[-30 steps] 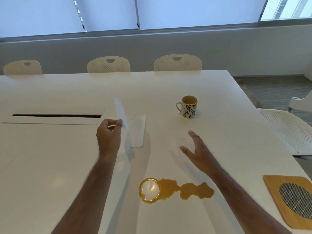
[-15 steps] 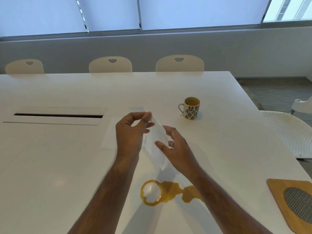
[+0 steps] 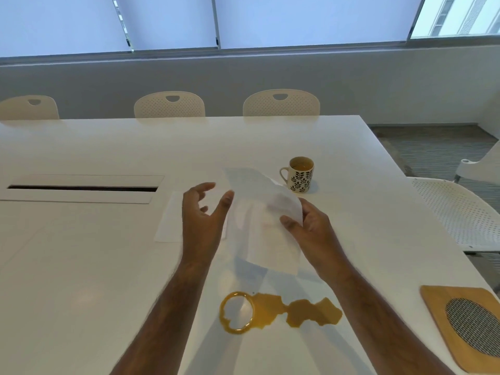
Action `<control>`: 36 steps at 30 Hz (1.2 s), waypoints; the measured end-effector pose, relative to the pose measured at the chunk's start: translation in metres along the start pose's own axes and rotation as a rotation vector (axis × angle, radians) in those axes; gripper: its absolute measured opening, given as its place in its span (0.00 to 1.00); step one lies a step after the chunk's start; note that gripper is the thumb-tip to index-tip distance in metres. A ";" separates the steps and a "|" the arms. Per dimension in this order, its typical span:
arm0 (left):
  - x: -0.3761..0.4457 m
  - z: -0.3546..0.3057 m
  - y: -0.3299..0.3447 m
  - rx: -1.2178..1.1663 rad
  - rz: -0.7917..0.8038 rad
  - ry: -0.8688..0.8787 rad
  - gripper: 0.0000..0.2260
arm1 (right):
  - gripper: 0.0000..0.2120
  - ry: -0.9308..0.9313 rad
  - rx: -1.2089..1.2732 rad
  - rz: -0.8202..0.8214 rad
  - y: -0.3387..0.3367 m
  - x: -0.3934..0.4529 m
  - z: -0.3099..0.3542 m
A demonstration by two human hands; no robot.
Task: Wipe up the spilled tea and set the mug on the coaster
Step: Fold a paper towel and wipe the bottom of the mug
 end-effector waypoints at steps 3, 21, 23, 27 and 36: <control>0.008 0.023 0.000 0.098 0.142 -0.168 0.31 | 0.18 0.061 0.120 0.032 -0.014 0.001 -0.004; 0.001 0.042 -0.006 -0.250 0.463 -0.422 0.15 | 0.16 0.155 0.175 0.046 -0.051 0.006 -0.025; 0.000 0.039 -0.006 -0.256 0.469 -0.423 0.12 | 0.15 0.154 0.198 0.054 -0.053 0.006 -0.025; -0.003 0.031 -0.007 -0.244 0.473 -0.392 0.08 | 0.09 0.075 0.078 0.076 -0.056 0.005 -0.025; -0.002 0.021 -0.009 -0.263 0.522 -0.413 0.09 | 0.08 0.193 0.124 0.063 -0.059 0.004 -0.026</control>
Point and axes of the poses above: each hand's wrist, its own x-axis towards the middle knuckle, its own y-axis out of the palm, z = x × y, the point moved 1 cm from there along x, towards the middle knuckle, and after that the axes turned 11 degrees about -z, right-handed, at the moved point
